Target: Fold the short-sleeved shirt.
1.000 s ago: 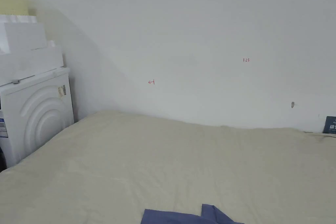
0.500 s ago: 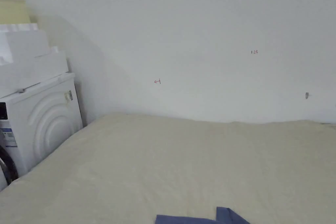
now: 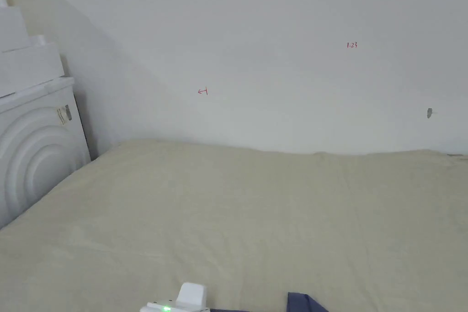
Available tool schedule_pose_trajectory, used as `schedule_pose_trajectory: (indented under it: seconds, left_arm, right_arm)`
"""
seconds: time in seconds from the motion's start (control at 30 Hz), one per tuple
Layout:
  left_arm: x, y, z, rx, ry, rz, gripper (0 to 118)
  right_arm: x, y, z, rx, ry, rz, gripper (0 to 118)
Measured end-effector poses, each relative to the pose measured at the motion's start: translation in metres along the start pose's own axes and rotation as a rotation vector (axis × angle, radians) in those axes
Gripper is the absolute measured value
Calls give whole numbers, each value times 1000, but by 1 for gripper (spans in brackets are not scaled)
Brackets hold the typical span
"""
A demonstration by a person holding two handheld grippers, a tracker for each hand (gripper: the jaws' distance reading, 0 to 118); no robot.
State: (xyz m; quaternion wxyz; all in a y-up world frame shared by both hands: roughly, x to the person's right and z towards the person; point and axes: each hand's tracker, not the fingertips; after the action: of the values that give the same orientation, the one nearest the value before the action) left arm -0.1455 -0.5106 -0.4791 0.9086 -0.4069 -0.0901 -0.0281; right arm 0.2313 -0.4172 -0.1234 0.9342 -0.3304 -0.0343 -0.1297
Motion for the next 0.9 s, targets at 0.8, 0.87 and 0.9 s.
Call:
schedule_pose_trajectory:
  seconds: [0.8,0.87,0.9]
  left_arm:
    - [25,-8,-14,-54,52,-111,3]
    - [22,-7,-16,-58,44,-100,3]
    - [22,-6,-16,-60,41,-97,3]
  right_arm:
    - [22,170,-132,-68,27,478,89]
    - [20,198,-179,-177,26,591,89]
    - [21,206,-204,-225,27,640,89]
